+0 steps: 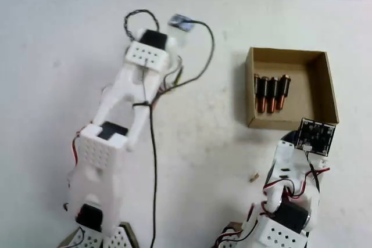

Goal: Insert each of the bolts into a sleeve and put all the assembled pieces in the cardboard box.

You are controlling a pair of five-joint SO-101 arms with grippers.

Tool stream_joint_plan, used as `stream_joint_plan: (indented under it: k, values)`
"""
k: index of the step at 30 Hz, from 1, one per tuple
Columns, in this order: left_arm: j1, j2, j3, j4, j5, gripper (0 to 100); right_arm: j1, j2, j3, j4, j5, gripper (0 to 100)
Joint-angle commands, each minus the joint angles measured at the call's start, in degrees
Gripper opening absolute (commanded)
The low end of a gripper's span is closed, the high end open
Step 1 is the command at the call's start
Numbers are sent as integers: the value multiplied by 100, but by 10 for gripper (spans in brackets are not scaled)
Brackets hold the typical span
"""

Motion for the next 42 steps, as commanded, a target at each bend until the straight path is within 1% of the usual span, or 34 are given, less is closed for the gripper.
stream_joint_plan:
  k: [1,7,11,15,22,29,35,40,42]
  values:
    - [-365,-84,-343,404,598,22,22,-57,-70,-119,0,17]
    - [-980,-84,-299,835,695,22,13,-57,-70,-119,0,17]
    - [-1138,-75,-53,835,703,22,13,-57,-70,-119,0,17]
    - [-1191,-75,396,519,703,21,13,-57,-62,-119,0,17]
    - [-1446,-75,800,-114,668,21,13,-57,-62,-119,0,17]
    - [-1446,-75,1600,-1037,659,21,13,-57,-62,-119,0,17]
    - [-1437,-66,2110,-1371,659,24,13,-57,-62,-119,0,17]
    - [-1446,-75,2127,-1345,659,25,13,-57,-62,-119,0,17]
    - [-1446,-75,2127,-1345,659,56,13,-57,-62,-119,0,17]
